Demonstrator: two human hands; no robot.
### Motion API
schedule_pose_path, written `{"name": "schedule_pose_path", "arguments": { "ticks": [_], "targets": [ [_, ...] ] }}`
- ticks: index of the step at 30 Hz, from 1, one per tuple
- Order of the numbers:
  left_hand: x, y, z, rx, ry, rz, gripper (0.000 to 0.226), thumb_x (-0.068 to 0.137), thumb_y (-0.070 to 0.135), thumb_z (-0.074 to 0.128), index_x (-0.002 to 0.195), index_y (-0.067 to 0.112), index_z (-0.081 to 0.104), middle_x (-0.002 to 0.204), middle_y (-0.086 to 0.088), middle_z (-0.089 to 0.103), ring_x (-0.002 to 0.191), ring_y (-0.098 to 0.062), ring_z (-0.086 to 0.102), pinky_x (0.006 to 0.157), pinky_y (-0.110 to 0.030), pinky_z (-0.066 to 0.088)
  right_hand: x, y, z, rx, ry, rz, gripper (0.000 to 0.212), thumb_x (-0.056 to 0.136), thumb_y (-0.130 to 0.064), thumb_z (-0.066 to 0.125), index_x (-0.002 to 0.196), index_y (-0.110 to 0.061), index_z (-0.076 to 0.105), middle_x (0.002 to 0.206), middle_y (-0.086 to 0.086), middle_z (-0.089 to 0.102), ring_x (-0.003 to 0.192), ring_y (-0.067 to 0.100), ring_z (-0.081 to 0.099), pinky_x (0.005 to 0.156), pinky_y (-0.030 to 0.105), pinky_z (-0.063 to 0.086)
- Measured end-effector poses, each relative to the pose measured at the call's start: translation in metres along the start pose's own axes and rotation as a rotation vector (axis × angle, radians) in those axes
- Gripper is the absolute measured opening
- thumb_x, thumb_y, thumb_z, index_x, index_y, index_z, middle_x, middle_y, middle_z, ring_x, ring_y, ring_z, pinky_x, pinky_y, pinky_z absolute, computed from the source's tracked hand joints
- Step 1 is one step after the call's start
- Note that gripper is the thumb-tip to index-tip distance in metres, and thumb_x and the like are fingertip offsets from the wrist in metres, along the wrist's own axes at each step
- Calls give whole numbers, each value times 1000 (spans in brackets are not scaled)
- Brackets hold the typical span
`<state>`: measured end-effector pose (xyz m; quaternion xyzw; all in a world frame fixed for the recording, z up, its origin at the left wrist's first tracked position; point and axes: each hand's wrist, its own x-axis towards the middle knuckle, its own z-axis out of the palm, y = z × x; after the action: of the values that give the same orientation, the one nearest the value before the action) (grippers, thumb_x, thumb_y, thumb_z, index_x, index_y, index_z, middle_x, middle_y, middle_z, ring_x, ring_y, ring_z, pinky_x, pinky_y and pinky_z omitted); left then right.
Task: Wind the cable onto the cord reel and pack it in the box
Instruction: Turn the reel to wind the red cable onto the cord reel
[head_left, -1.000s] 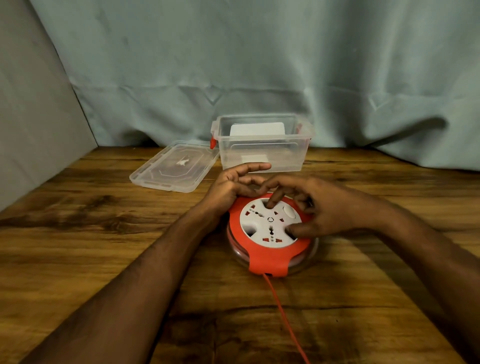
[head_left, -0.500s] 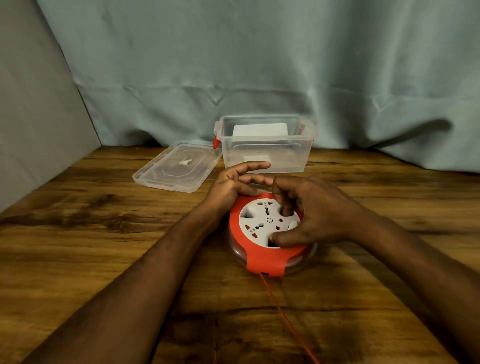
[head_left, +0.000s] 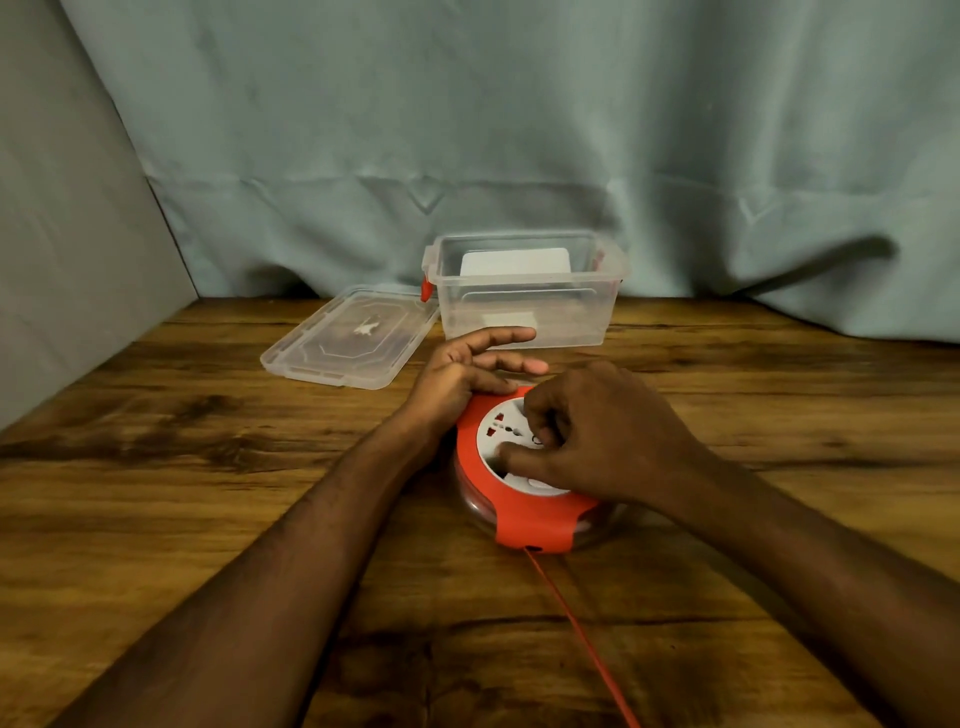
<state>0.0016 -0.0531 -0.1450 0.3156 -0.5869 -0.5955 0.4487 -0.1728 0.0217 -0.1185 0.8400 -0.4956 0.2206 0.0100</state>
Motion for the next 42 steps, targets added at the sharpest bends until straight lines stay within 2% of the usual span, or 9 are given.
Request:
{"name": "schedule_pose_path", "arguments": {
  "ticks": [3,8,13,18,23,26,34,38,42],
  "targets": [
    [0,0,2,-8,-2,1,59,82,-24,49,132,4,61,118,-27,70,98,-34,71,82,-35,61,-1,10,-19,33,-24,-138,17,80,-46,75,88,-34,67,74,-22,65,67,-7,56,59,16,34],
    [1,-3,-1,21,-2,0,60,82,-23,49,133,6,61,109,-17,75,97,-34,72,84,-38,60,-2,28,-37,61,-288,-125,51,79,-25,83,120,-44,60,95,-43,50,95,-30,45,66,3,35],
    [1,-2,0,48,6,17,59,82,-22,51,133,5,60,114,-23,73,99,-36,72,82,-38,60,1,33,-34,225,-319,-32,74,74,-24,90,125,-48,41,123,-30,67,110,-4,61,79,25,56],
    [1,-2,-1,62,15,22,59,81,-22,53,134,5,60,110,-20,74,101,-36,73,83,-37,62,0,24,-37,130,-288,-53,72,66,-36,93,110,-44,37,117,-28,68,111,5,62,87,41,58],
    [1,-3,-1,56,19,26,59,81,-22,54,134,3,60,118,-28,70,107,-44,68,88,-44,58,0,21,-36,45,-240,-43,64,58,-60,88,94,-42,37,95,-24,70,90,-2,59,71,33,51],
    [2,-4,0,29,16,19,59,80,-24,52,132,3,61,112,-21,73,98,-35,72,83,-37,61,0,18,-30,9,-214,-39,55,59,-72,81,81,-36,47,77,-16,68,73,0,59,60,28,42],
    [1,-3,-1,37,17,8,58,82,-23,50,132,4,61,119,-26,70,105,-35,70,90,-38,59,0,7,-11,-80,-81,-69,64,75,-78,67,51,-22,48,46,-9,46,48,7,44,53,22,26],
    [1,-3,-1,36,31,13,56,82,-23,50,131,2,61,113,-25,72,101,-34,70,88,-37,59,-1,7,-15,-58,-86,-87,51,81,-67,70,62,-21,60,45,-26,50,50,4,49,54,18,28],
    [0,-1,1,77,49,28,54,82,-21,50,132,-3,59,120,-39,63,101,-41,67,81,-33,60,-2,19,-27,72,-90,-165,23,79,-33,78,96,-36,63,75,-30,59,71,-10,56,58,16,32]
  ]
}}
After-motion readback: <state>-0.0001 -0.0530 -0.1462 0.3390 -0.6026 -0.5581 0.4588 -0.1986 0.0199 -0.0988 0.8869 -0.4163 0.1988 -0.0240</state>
